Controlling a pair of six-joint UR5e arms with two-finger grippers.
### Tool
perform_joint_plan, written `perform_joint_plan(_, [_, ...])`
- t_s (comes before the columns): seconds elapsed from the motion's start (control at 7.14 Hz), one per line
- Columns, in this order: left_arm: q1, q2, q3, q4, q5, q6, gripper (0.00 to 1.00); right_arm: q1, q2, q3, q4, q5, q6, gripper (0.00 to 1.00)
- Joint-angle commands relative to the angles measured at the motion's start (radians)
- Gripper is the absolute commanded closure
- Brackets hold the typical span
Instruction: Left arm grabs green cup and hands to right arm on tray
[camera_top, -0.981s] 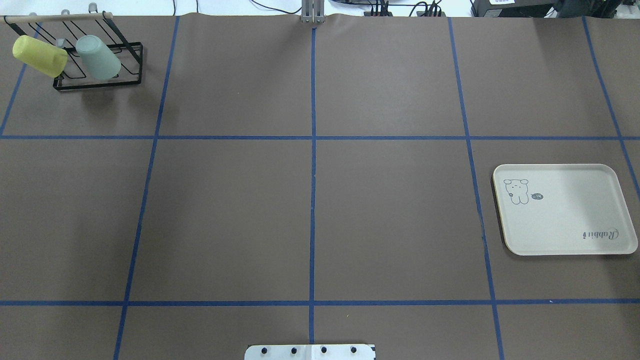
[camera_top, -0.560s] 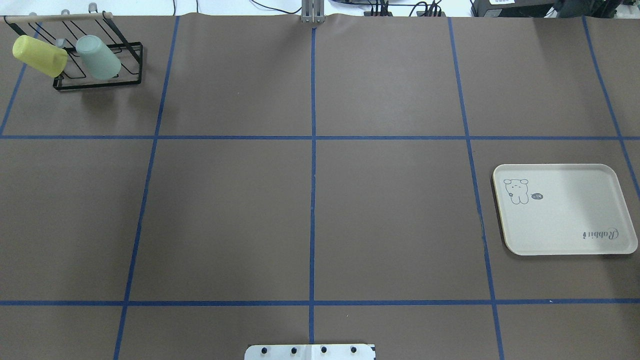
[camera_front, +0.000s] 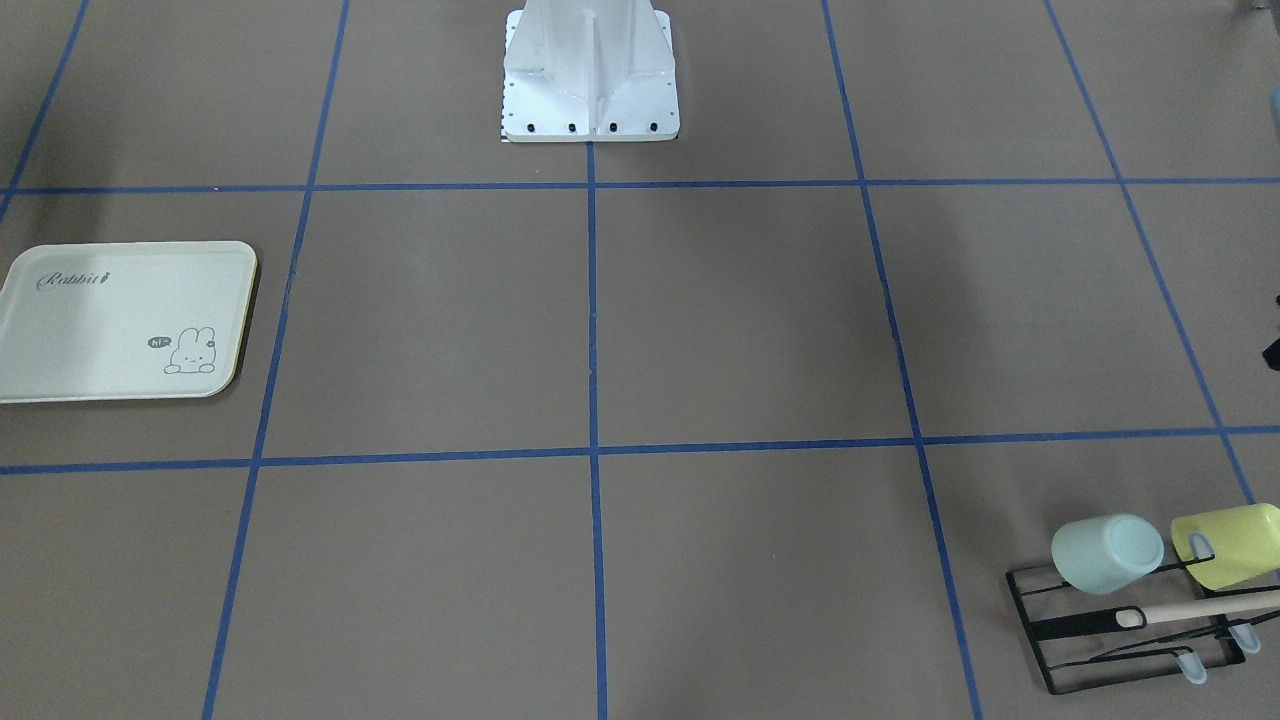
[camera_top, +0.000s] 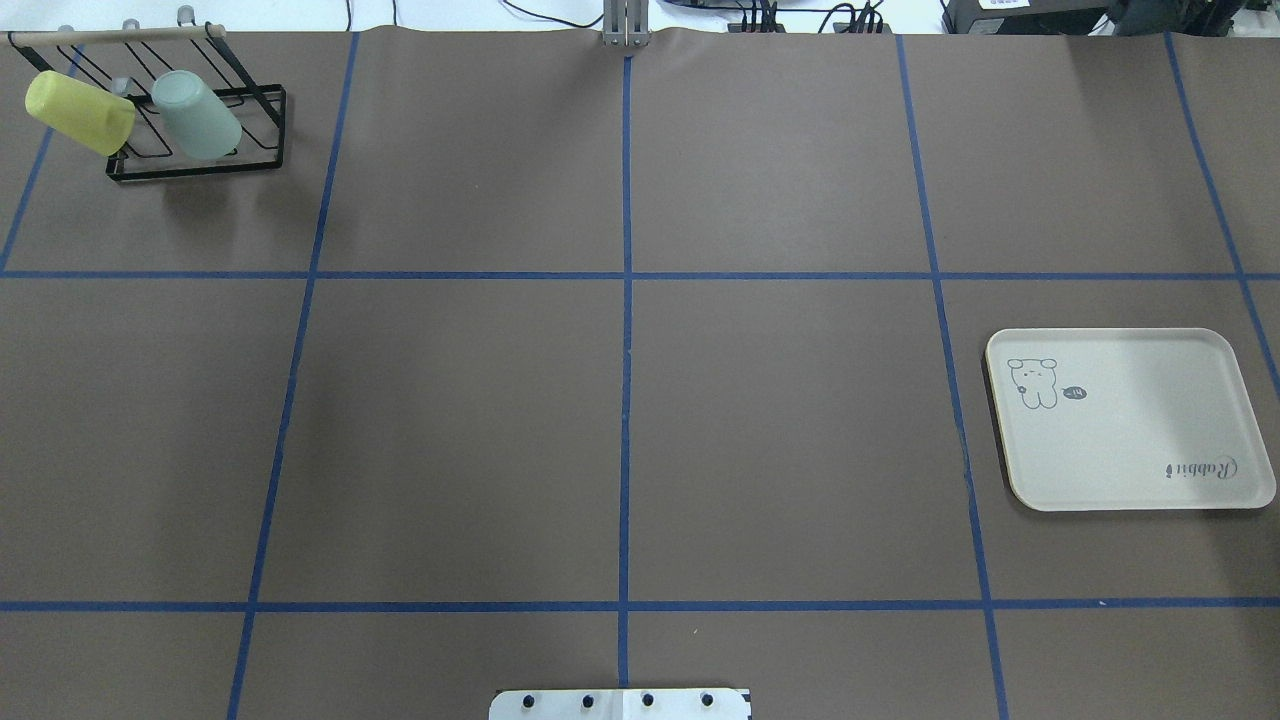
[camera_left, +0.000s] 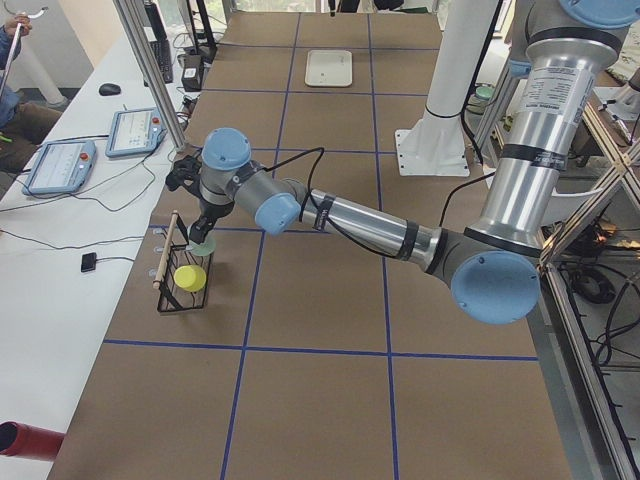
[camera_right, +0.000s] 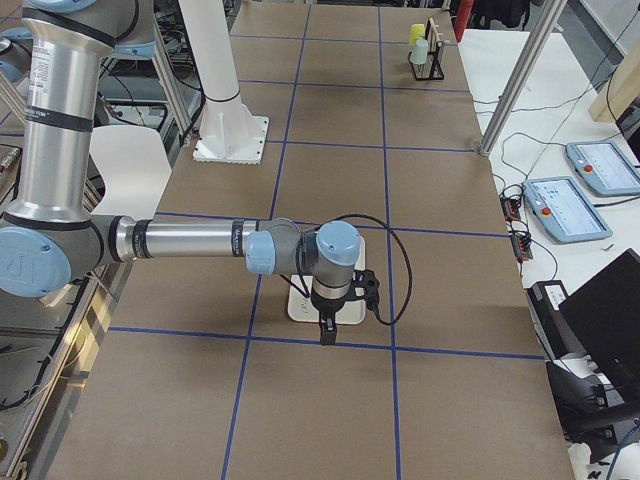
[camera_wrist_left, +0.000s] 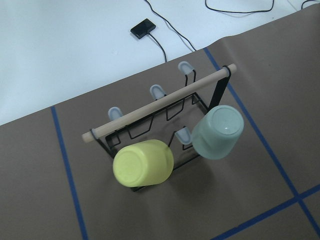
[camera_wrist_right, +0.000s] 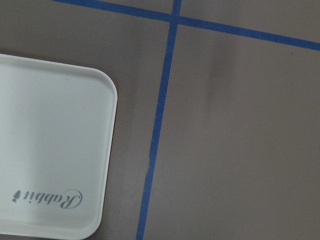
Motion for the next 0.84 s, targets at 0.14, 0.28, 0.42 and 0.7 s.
perform_joint_plan(0.14, [0.066,-0.106,0.123,-0.076,0.120,-0.155,0.00,0.000,-0.001,0.001,-0.001,-0.001,0.000,0.00])
perform_joint_plan(0.28, [0.140,-0.112,0.145,-0.144,0.244,-0.233,0.00,0.000,-0.001,0.001,0.001,-0.001,0.000,0.00])
perform_joint_plan(0.42, [0.207,-0.115,0.191,-0.243,0.331,-0.284,0.01,0.000,-0.001,0.001,0.001,-0.001,0.000,0.00])
perform_joint_plan(0.7, [0.245,-0.141,0.303,-0.371,0.372,-0.327,0.01,0.000,-0.001,-0.001,0.001,-0.001,0.000,0.00])
